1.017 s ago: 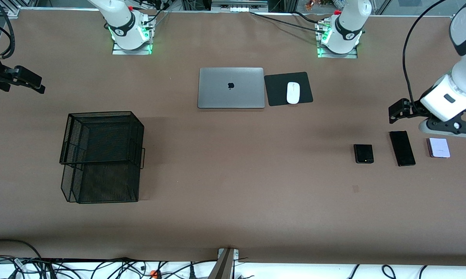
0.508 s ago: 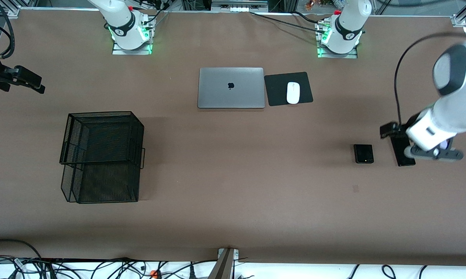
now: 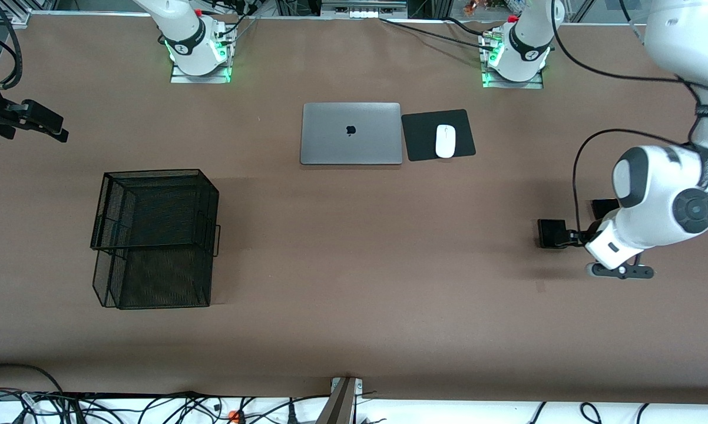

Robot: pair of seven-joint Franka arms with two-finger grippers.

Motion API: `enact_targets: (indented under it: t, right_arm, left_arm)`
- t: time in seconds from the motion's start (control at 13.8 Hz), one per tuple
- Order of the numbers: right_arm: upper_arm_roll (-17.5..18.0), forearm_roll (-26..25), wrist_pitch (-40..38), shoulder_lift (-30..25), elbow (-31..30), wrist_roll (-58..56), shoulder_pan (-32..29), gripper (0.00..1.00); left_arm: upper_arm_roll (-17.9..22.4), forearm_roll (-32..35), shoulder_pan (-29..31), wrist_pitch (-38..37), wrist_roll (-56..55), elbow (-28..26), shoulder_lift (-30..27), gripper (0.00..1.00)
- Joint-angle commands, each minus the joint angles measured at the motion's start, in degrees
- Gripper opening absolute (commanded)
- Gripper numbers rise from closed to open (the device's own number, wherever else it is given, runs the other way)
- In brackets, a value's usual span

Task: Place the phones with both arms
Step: 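Lower the left gripper and grasp the black flip phone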

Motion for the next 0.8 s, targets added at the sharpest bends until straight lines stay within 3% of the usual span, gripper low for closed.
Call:
enact_targets:
  t: [0.0, 0.22, 0.51, 0.73]
  right_arm:
    - [0.1, 0.7, -0.9, 0.0, 0.8, -0.7, -0.4, 1.0]
    - [0.1, 0.6, -1.5, 0.1, 0.7, -1.2, -0.4, 1.0]
    - [0.4, 0.3, -2.7, 0.1, 0.6, -1.6, -0.3, 1.0]
    - [0.4, 0.7, -2.9, 0.1, 0.3, -1.4, -0.3, 1.0]
  left_arm:
    - [-0.1, 0.0, 1.0, 4.8, 0.2, -6.4, -2.0, 1.0]
    - [-0.2, -0.1, 1.9, 8.6, 0.2, -11.3, -2.1, 1.0]
    - [-0.2, -0.1, 2.0, 19.7, 0.1, -18.3, -1.6, 1.0]
    - [-0.2, -0.1, 2.0, 22.4, 0.1, -19.6, -0.5, 1.0]
